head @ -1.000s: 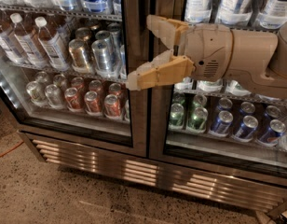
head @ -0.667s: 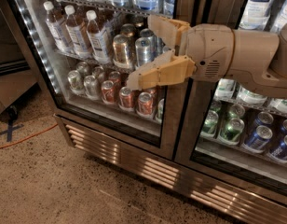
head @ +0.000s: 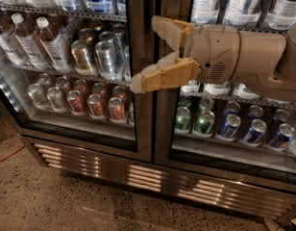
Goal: Open left fridge door
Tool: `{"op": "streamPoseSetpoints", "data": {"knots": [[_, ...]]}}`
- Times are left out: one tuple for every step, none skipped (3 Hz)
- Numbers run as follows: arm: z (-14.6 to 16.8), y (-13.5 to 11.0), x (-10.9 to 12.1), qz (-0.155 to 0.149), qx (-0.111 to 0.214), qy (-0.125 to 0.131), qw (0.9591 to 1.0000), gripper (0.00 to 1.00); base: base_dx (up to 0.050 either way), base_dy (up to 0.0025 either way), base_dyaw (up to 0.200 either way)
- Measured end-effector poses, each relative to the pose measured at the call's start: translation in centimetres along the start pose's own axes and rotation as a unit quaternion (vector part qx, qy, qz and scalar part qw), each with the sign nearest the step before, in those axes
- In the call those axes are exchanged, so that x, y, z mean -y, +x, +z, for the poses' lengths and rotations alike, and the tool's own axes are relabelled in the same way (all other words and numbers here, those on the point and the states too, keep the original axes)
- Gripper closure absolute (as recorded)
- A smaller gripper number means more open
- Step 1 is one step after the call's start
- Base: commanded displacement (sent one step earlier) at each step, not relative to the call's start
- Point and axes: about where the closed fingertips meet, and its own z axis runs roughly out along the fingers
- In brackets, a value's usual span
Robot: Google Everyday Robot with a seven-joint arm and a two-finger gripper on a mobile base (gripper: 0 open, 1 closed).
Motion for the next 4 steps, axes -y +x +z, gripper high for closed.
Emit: {"op": "streamPoseSetpoints", "data": {"knots": [[0.7,-1.2,0.6,0.002,-0.001,0.01,1.0,0.0,0.0,0.0,0.0],[2.3,-2.9,2.9,0.008,-0.007,0.024,0.9997,0.0,0.0,0.0,0.0],[2.3,-2.9,2.9,0.008,-0.007,0.024,0.9997,0.0,0.0,0.0,0.0],[2.5,0.0,2.8,0.029,-0.014,0.023,0.9992,0.0,0.0,0.0,0.0]]}}
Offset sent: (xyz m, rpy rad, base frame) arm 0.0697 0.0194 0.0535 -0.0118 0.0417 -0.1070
